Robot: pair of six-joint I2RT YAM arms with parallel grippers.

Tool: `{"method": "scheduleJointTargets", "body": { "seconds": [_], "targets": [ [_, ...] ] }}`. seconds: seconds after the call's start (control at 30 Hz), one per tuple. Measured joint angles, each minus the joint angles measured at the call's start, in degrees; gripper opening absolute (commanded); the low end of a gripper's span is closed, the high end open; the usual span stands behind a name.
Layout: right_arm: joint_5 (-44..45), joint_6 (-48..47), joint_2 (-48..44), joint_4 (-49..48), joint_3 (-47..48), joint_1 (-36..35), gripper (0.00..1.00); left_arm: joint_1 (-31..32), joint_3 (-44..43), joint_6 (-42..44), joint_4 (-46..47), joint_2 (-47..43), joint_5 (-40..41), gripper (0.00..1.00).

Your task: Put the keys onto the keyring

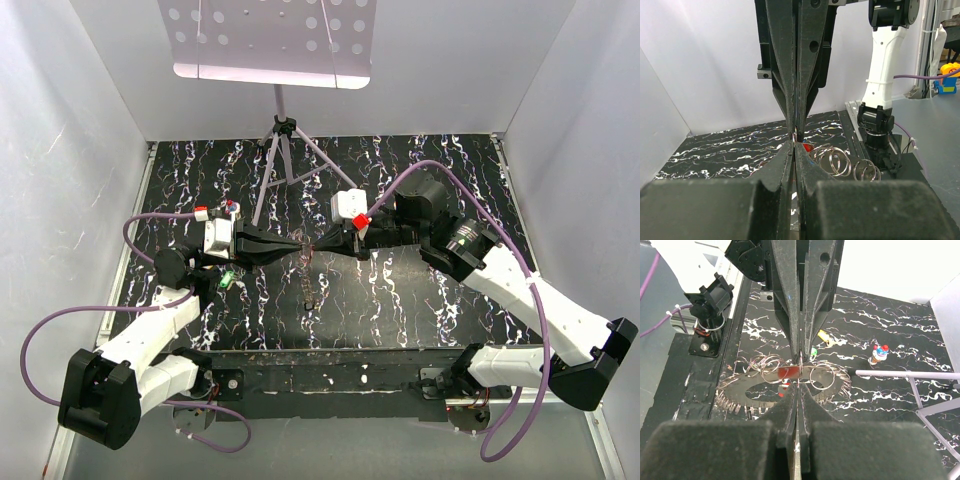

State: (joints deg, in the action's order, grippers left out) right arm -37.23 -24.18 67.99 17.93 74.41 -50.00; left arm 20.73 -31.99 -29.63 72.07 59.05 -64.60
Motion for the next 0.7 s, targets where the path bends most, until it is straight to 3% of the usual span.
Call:
{"method": "scheduleJointTargets", "body": {
  "seconds": [0.7],
  "targets": [
    [0.9,0.04,0.0,-0.04,-0.04,0.0,0.01,0.0,0.02,-0.26,0.63,0.0,-0.76,0.0]
  ]
}}
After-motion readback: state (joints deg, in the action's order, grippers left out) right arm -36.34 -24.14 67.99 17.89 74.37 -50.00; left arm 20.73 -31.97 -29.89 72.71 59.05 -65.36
